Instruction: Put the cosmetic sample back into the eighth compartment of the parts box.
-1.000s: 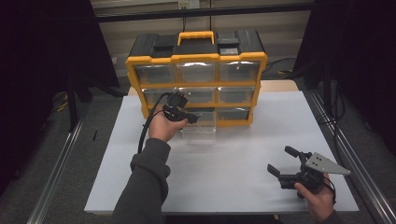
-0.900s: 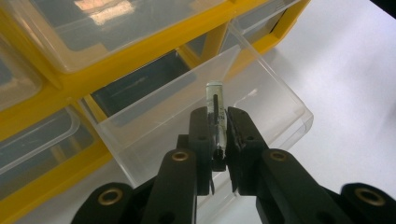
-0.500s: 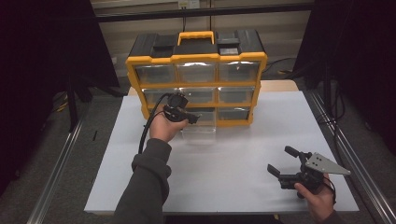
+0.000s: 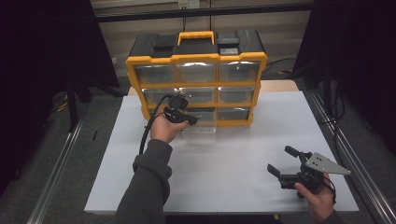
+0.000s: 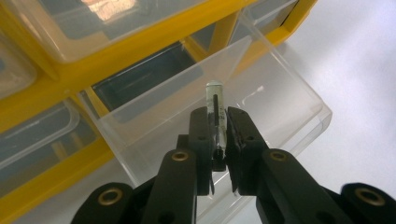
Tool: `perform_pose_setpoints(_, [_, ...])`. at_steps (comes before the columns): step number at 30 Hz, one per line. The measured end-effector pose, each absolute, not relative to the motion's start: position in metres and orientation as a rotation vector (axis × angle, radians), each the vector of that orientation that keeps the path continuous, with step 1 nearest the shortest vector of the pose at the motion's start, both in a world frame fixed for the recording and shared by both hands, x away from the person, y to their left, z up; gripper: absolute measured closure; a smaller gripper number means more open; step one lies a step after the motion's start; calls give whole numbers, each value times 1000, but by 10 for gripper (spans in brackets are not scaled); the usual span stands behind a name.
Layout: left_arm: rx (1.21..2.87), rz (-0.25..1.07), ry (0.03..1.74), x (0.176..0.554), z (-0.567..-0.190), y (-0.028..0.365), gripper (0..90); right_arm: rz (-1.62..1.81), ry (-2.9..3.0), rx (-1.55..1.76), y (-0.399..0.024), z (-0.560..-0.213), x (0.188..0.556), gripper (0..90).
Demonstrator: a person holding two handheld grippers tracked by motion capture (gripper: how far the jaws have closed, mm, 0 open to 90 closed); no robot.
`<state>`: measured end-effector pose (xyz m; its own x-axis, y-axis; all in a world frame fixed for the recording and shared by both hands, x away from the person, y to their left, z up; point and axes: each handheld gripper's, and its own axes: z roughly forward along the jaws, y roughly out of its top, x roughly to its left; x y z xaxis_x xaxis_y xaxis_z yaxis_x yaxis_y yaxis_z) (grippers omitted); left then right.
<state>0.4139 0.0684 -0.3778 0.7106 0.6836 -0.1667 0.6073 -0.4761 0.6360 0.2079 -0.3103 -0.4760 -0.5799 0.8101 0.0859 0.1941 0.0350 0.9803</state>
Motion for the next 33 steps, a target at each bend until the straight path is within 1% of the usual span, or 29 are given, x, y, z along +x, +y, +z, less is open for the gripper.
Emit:
perform_pose_setpoints(3, [2236, 139, 982, 414, -380, 71, 811, 1584, 1808, 1019, -310, -476, 208, 22])
perform_pose_setpoints(7, [2210, 148, 974, 414, -382, 71, 802, 1583, 1810, 1011, -310, -476, 208, 22])
perform_pose_setpoints(10, [2193, 161, 969, 414, -382, 72, 730, 1582, 1809, 1007, -309, -476, 208, 23])
perform_pose_setpoints(17, [2173, 151, 959, 409, -378, 76, 625, 1583, 1814, 1010, -309, -476, 208, 23])
perform_pose_setpoints(18, [2149, 153, 958, 406, -376, 79, 607, 1582, 1815, 1007, -309, -476, 209, 23])
perform_pose_setpoints(21, [2135, 172, 949, 404, -375, 85, 521, 1585, 1809, 1017, -308, -476, 209, 22])
perform_pose_setpoints(24, [2087, 190, 951, 395, -372, 96, 439, 1581, 1816, 1014, -308, -476, 208, 23])
perform_pose_setpoints(27, [2059, 217, 944, 386, -371, 109, 383, 1578, 1817, 1014, -308, -476, 208, 22])
perform_pose_setpoints(28, [2014, 220, 960, 382, -372, 111, 365, 1581, 1812, 1021, -308, -476, 208, 22])
perform_pose_setpoints(30, [2016, 247, 932, 378, -372, 119, 315, 1579, 1813, 1015, -307, -476, 209, 22])
perform_pose_setpoints(33, [1988, 266, 923, 368, -373, 129, 285, 1573, 1819, 1008, -306, -476, 209, 22])
